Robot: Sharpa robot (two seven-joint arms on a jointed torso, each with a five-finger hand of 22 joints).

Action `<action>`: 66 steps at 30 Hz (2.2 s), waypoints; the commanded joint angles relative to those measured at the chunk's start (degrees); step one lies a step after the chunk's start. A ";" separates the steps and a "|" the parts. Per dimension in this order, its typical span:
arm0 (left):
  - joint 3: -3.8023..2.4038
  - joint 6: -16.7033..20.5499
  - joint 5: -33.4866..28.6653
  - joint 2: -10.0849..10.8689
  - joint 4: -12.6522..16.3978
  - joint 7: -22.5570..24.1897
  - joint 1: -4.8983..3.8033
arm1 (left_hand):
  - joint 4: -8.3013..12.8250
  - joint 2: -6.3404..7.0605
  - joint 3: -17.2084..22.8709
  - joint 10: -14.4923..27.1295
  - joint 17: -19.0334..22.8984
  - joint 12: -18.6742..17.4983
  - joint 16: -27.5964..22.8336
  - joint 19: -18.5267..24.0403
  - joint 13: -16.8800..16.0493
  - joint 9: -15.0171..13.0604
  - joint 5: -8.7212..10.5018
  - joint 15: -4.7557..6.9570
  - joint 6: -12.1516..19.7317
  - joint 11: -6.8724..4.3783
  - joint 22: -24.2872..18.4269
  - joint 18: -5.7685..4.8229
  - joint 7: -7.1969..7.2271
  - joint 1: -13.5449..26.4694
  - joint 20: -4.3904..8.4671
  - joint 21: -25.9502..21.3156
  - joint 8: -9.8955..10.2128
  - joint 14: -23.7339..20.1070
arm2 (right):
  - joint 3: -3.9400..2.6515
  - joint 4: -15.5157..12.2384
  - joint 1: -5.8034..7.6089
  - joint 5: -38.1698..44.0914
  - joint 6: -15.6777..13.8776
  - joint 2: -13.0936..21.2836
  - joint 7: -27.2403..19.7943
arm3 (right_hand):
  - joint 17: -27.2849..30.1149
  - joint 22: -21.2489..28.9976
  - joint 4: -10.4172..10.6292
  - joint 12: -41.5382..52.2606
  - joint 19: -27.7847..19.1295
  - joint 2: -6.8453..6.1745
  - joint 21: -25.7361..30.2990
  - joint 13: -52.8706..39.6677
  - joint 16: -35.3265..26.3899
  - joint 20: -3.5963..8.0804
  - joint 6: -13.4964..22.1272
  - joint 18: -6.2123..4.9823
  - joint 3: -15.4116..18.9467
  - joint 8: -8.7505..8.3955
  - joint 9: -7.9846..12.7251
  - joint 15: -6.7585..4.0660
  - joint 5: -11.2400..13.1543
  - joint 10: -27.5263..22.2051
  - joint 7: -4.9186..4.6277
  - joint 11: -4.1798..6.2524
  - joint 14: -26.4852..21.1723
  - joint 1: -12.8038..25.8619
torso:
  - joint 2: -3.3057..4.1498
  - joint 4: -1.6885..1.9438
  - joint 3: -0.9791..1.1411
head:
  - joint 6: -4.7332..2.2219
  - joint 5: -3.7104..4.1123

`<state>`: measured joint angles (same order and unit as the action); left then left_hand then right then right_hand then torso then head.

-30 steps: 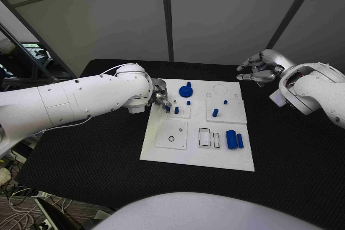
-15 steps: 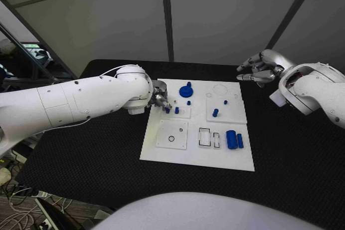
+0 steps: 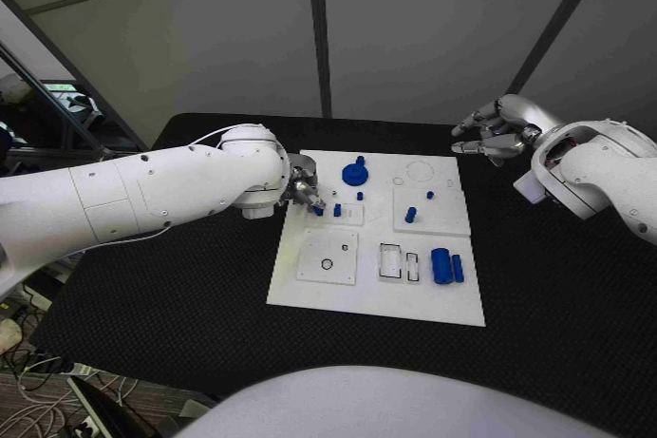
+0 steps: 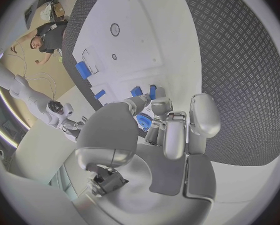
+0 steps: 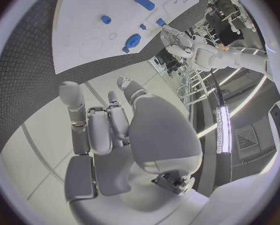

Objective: Assemble the parts on the task board

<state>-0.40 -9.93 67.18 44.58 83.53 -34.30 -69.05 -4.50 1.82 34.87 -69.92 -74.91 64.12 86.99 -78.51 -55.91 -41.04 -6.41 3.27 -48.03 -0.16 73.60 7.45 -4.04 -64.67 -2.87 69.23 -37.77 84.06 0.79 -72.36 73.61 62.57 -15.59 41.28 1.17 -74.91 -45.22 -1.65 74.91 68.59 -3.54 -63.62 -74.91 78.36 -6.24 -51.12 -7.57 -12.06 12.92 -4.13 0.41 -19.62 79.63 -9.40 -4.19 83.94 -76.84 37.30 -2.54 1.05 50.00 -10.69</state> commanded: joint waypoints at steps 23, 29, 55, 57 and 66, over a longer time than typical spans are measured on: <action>0.12 -3.41 0.33 -1.94 -1.87 -0.61 0.10 | 6.61 1.96 8.39 -2.31 -13.28 1.25 1.39 -1.61 -1.16 -0.28 -0.10 0.63 -1.07 -0.61 1.64 -2.88 0.74 1.44 0.29 2.06 -0.54 5.25 | -0.04 -0.15 0.12 0.08 0.22 -0.03 -0.13 | -3.20 0.09 -0.09 -0.25 -0.19 -0.23 0.41 -0.07 -0.40 0.24 0.29 -0.74 -0.38 0.26 0.09 -0.44 -0.21 -0.62 -0.02 -0.03 0.99 0.25 | 0.06 -0.06 0.07 | 0.00 0.13; 0.12 -3.42 0.07 -2.26 -2.27 -0.57 0.10 | 6.19 2.68 8.65 -3.43 -13.87 1.42 1.93 -2.36 -1.30 -0.42 0.07 1.04 -2.35 -1.12 2.63 -3.13 1.37 3.79 0.65 3.08 -0.81 5.51 | -0.04 -0.14 0.12 0.08 0.23 -0.05 -0.15 | -3.20 0.09 -0.09 -0.25 -0.19 -0.23 0.41 -0.07 -0.41 0.24 0.29 -0.74 -0.38 0.26 0.09 -0.44 -0.21 -0.62 -0.02 -0.03 0.99 0.25 | 0.03 -0.07 0.06 | 0.00 0.30; 0.10 -0.55 -0.44 -1.42 -2.98 -0.60 0.10 | -3.01 3.60 -10.72 -3.74 -13.91 1.77 1.94 -2.88 -1.60 0.08 0.27 1.23 -4.90 -1.26 3.49 -3.28 1.68 14.36 0.93 2.98 0.45 5.54 | -0.04 -0.24 0.12 0.08 0.12 0.18 -0.17 | -3.06 0.33 0.01 -0.37 -0.30 -0.32 0.58 0.06 -0.54 0.23 0.32 -0.78 -0.35 0.30 0.10 -0.42 -0.18 -0.71 -0.05 -0.06 0.93 0.46 | 0.05 0.00 -0.05 | 0.00 0.45; 0.09 -0.29 -0.44 -1.31 -2.88 -0.59 0.10 | -3.29 3.50 -11.43 -3.70 -13.91 1.73 1.93 -2.87 -1.56 0.10 0.26 1.22 -4.92 -1.26 3.50 -3.27 1.68 14.43 0.94 2.92 0.52 5.54 | -0.04 -0.22 0.12 0.08 0.13 0.18 -0.18 | -3.06 0.33 0.01 -0.37 -0.30 -0.32 0.58 0.06 -0.54 0.23 0.32 -0.78 -0.35 0.30 0.10 -0.42 -0.18 -0.71 -0.05 -0.06 0.93 0.46 | 0.06 0.01 -0.06 | 0.00 0.47; 0.00 3.57 -1.44 -0.53 -2.59 1.02 0.11 | -5.66 5.21 -19.43 -3.10 -13.88 1.10 1.89 -2.59 -0.85 0.02 0.79 1.22 -4.81 -1.24 3.23 -3.13 1.67 14.27 0.95 2.00 0.91 5.52 | -0.04 0.07 0.11 0.08 0.16 -0.01 -0.30 | -3.06 0.33 0.01 -0.37 -0.30 -0.32 0.58 0.06 -0.54 0.23 0.32 -0.78 -0.35 0.30 0.10 -0.42 -0.18 -0.71 -0.05 -0.06 0.93 0.46 | 0.02 0.00 0.00 | 0.00 0.44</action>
<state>-0.35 -9.37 66.69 43.89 80.85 -34.57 -68.89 -10.01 6.49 15.89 -73.41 -74.91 65.35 88.76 -80.87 -56.84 -41.00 -5.93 4.23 -52.74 -1.29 74.93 7.43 -2.34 -50.24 -1.96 71.35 -37.09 83.95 0.79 -72.38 73.61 62.57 -15.57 41.32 1.20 -74.90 -44.94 -1.65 74.91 68.59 -3.54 -63.40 -74.91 78.15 -6.24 -51.12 -7.57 -12.07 12.92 -4.09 0.40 -19.62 79.21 -9.39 -4.19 83.94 -76.84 37.32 -2.50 1.00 50.00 -10.22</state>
